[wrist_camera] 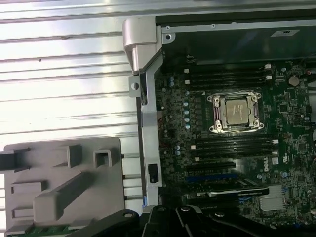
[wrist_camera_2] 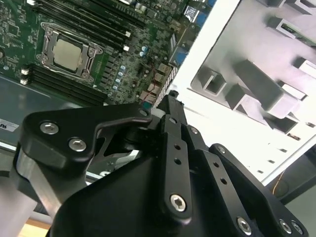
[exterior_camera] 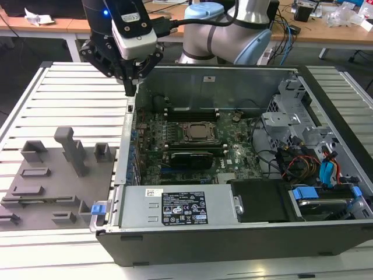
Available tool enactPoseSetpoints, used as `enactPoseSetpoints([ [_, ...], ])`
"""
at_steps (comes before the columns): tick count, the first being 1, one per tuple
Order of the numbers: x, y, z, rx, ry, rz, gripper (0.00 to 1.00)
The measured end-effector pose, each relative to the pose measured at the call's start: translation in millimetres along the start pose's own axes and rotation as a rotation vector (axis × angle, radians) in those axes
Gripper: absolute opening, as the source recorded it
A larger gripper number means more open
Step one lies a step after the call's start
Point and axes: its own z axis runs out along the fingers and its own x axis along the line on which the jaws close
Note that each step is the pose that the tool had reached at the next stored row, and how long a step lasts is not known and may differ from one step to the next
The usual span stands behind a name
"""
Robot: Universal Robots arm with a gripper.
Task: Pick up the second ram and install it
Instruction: 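Reach for the second ram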
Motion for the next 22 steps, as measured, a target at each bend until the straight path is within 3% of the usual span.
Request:
enactPoseSetpoints([
  [9,16.2,-1.2,-0.1,0.0000,0.0000,0.000,0.11],
  [17,42.1,-3.2,-0.2,0.0000,0.0000,0.000,0.11],
  [22,51.4,-3.9,-0.1,-0.0001,-0.0001,0.000,0.11],
])
